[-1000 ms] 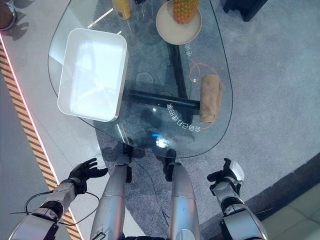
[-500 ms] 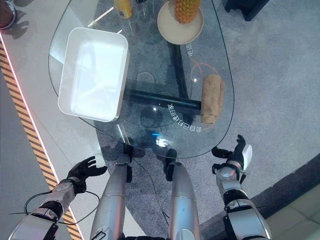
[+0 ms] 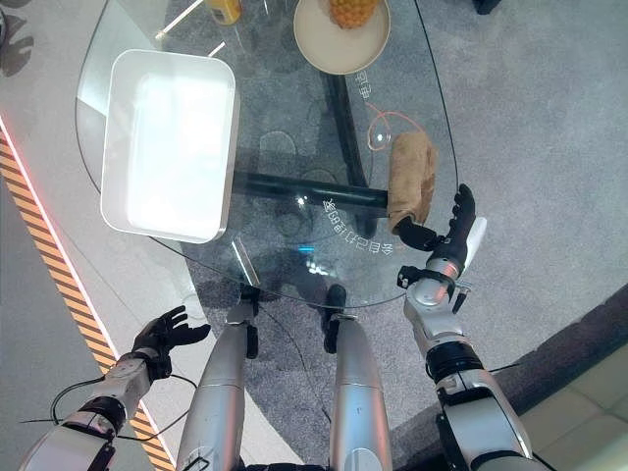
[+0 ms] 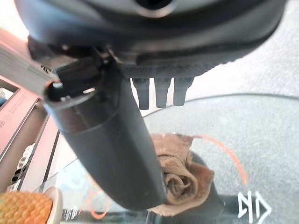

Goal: Wipe the table with a cloth and put it in the basket.

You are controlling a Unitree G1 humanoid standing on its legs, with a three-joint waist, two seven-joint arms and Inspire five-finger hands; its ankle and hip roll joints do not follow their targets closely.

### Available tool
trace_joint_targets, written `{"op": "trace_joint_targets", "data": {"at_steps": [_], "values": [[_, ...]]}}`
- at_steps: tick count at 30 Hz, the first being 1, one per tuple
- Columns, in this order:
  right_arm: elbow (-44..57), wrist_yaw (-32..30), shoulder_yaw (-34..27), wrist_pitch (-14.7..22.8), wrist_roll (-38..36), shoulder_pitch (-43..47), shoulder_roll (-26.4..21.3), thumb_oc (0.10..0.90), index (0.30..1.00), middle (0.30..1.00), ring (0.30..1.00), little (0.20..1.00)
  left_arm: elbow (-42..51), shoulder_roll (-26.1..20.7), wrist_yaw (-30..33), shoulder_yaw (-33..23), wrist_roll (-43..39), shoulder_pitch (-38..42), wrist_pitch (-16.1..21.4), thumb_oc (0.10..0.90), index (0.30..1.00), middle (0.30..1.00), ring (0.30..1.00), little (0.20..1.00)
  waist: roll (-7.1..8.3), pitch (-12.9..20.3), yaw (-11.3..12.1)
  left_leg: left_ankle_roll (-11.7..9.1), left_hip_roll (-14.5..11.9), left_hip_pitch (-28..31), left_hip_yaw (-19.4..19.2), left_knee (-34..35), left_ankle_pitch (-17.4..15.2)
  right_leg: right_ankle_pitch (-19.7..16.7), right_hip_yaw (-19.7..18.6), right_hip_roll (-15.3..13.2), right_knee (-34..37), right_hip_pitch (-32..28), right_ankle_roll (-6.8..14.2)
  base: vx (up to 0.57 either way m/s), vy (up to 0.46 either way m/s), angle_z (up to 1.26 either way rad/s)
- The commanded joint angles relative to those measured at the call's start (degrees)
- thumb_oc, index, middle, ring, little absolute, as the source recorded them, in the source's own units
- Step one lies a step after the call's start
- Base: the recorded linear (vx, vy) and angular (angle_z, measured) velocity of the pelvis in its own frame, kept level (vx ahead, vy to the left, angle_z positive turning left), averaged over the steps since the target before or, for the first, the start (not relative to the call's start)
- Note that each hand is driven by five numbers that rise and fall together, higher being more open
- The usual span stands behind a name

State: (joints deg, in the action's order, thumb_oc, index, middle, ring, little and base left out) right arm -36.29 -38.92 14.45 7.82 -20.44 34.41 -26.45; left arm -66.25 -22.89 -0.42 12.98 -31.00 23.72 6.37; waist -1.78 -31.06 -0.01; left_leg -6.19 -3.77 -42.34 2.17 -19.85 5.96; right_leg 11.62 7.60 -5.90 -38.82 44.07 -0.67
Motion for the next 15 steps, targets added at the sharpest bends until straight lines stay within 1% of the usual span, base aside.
{"op": "trace_joint_targets", "data": {"at_steps": [1, 3, 6, 9, 15], "values": [[7.6, -3.53, -1.01, 3.06, 1.88, 5.27, -3.61, 0.8, 0.9, 0.9, 0.9, 0.9, -0.62, 1.64, 2.08, 1.13, -2.19, -3.76, 1.81, 0.8, 0.9, 0.9, 0.9, 0.9, -1.09, 1.27, 0.28, 2.96, 3.12, 0.47, -2.59, -6.13, -6.94, -6.31, -1.85, 1.77, 9.63, -1.84, 2.13, 0.0, 0.034, 0.01], [7.81, -3.85, -0.23, 1.89, 1.85, 6.4, -3.24, 0.8, 0.9, 0.9, 0.9, 0.9, -0.77, 1.92, 2.08, 1.24, -2.27, -3.64, 1.95, 0.8, 0.9, 0.9, 0.9, 0.9, -1.33, 1.27, 0.46, 2.98, 3.27, 0.92, -2.86, -5.56, -6.82, -6.16, -1.66, 1.72, 9.84, -2.13, 2.01, 0.0, 0.034, 0.02], [7.53, -3.82, 0.16, 1.12, 1.72, 7.22, -3.12, 0.8, 0.9, 0.9, 0.9, 0.9, -0.68, 2.07, 2.04, 1.22, -2.22, -3.56, 1.85, 0.8, 0.9, 0.9, 0.9, 0.9, -1.51, 1.27, 0.63, 3.01, 3.31, 1.19, -2.99, -5.2, -6.75, -6.08, -1.55, 1.65, 10.0, -2.35, 1.93, 0.0, 0.008, 0.01], [7.1, -3.94, 0.98, -0.93, 1.63, 8.69, -3.05, 0.8, 0.9, 0.9, 0.9, 0.9, -0.24, 2.25, 1.88, 1.22, -1.72, -3.68, 1.43, 0.8, 0.9, 0.9, 0.9, 0.9, -1.85, 1.27, 0.96, 3.03, 3.44, 1.55, -3.28, -4.89, -6.71, -5.99, -1.25, 1.47, 9.98, -2.5, 1.81, 0.0, 0.0, 0.0], [7.55, -6.48, 1.26, -2.92, 2.61, 8.64, -2.83, 0.8, 0.9, 0.9, 0.9, 0.9, -0.11, 2.77, 1.69, 1.26, -1.7, -4.34, 2.1, 0.8, 0.9, 0.9, 0.9, 0.9, -2.04, 1.27, 0.89, 2.99, 3.54, 2.07, -3.68, -4.32, -6.67, -5.95, -1.27, 1.52, 10.28, -2.73, 1.63, 0.0, 0.0, 0.0]]}}
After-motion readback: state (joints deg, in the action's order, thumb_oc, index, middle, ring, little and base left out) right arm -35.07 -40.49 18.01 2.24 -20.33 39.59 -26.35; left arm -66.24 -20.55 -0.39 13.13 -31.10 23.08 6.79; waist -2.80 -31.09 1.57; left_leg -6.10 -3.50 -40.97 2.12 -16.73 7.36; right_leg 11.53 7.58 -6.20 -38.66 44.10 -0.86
